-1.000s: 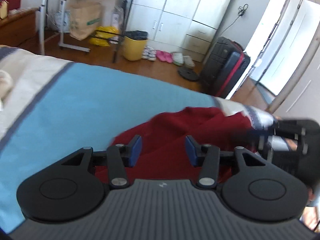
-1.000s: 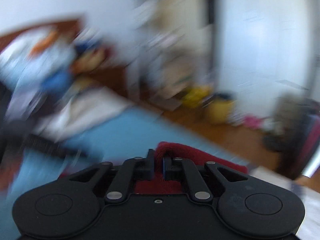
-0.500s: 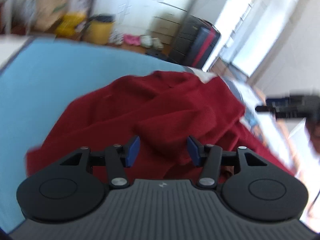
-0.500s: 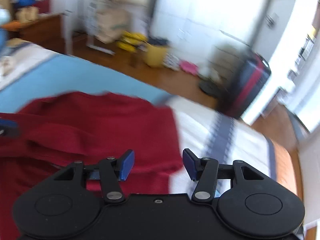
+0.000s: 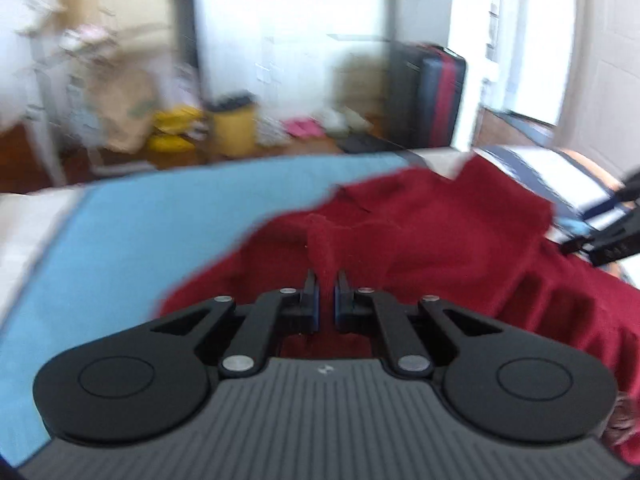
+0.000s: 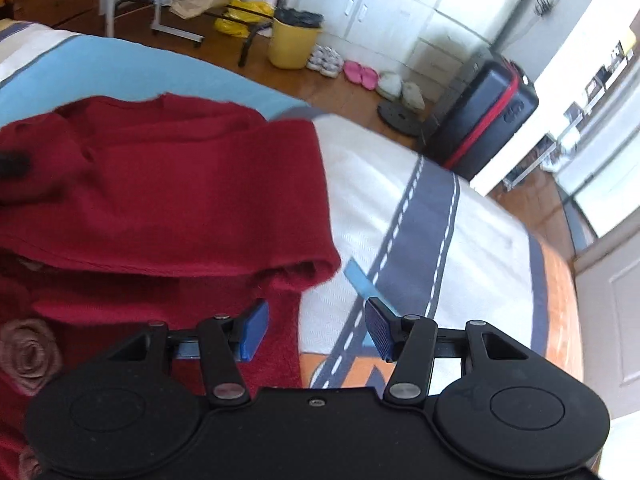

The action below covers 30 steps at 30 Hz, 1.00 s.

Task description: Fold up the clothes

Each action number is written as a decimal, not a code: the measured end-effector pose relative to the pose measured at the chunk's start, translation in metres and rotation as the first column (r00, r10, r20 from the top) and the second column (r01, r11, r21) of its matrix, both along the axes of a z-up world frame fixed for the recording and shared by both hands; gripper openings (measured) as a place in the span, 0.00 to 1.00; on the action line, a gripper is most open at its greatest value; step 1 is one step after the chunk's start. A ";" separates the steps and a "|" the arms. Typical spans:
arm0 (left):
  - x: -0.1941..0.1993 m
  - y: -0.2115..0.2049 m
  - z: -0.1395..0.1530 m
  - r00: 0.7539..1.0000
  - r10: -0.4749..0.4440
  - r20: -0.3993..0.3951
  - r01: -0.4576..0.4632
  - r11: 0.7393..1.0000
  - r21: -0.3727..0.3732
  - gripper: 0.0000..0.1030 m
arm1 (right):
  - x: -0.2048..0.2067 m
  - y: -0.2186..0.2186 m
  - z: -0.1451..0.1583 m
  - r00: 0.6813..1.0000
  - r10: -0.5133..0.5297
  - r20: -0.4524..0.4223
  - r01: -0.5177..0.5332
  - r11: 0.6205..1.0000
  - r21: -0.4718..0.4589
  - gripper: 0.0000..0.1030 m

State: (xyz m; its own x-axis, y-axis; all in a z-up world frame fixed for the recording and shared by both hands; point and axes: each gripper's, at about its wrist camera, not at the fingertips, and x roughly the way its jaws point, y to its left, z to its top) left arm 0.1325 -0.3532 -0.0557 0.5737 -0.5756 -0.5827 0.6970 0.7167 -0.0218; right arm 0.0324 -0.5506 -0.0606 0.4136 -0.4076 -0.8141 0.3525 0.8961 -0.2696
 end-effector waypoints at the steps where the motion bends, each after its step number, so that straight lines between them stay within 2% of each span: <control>1: -0.001 0.011 0.004 0.999 0.040 0.003 -0.040 0.999 -0.018 0.06 | -0.001 -0.003 -0.002 1.000 -0.017 0.004 0.017 1.000 0.015 0.57; 4: 0.006 0.052 0.020 0.981 0.049 -0.186 -0.084 0.979 -0.185 0.06 | -0.002 -0.011 -0.005 0.998 -0.058 0.019 0.056 0.997 0.059 0.57; 6: 0.010 0.074 0.023 0.958 0.042 -0.285 -0.115 0.962 -0.248 0.07 | -0.003 -0.011 -0.005 0.999 -0.039 0.021 0.038 0.998 0.050 0.57; 8: 0.011 0.080 0.016 0.949 0.059 -0.309 -0.124 0.973 -0.196 0.07 | -0.007 -0.009 -0.006 1.000 -0.020 0.019 0.020 0.999 0.026 0.57; 11: 0.011 0.087 0.003 0.939 0.122 -0.322 -0.161 0.982 -0.095 0.17 | -0.015 -0.011 -0.007 0.999 -0.034 0.027 0.033 0.999 0.044 0.57; 12: 0.011 0.090 -0.001 0.933 0.143 -0.331 -0.177 0.981 -0.074 0.23 | -0.016 -0.012 -0.006 0.999 -0.035 0.037 0.034 0.999 0.042 0.57; 13: 0.012 0.093 -0.004 0.925 0.152 -0.348 -0.190 0.979 -0.076 0.33 | -0.018 -0.012 -0.005 0.998 -0.036 0.046 0.034 0.999 0.041 0.57; 15: 0.012 0.100 -0.005 0.918 0.167 -0.361 -0.209 0.975 -0.080 0.42 | -0.019 -0.012 -0.003 0.998 -0.033 0.062 0.031 0.999 0.038 0.57; 20: 0.013 0.127 0.009 0.921 0.238 -0.307 -0.266 0.963 -0.049 0.45 | -0.009 -0.011 0.009 0.993 -0.006 0.117 0.003 1.000 0.027 0.57; 23: 0.022 0.138 0.005 0.910 0.231 -0.345 -0.274 0.958 -0.081 0.51 | -0.001 -0.012 0.019 0.988 0.000 0.157 -0.005 0.999 0.032 0.57; 28: 0.036 0.158 -0.003 0.888 0.214 -0.407 -0.290 0.948 -0.133 0.53 | 0.029 -0.011 0.033 0.972 -0.042 0.232 0.000 0.984 0.179 0.57; 30: 0.042 0.165 -0.006 0.878 0.207 -0.432 -0.297 0.943 -0.153 0.53 | 0.030 -0.009 0.026 0.973 -0.043 0.227 -0.001 0.981 0.193 0.57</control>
State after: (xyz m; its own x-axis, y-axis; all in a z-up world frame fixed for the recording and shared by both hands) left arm 0.1748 -0.1879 -0.0616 0.4559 -0.5770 -0.6776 0.3910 0.8138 -0.4299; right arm 0.0620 -0.5594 -0.0346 0.5909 -0.2648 -0.7621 0.4039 0.9148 -0.0047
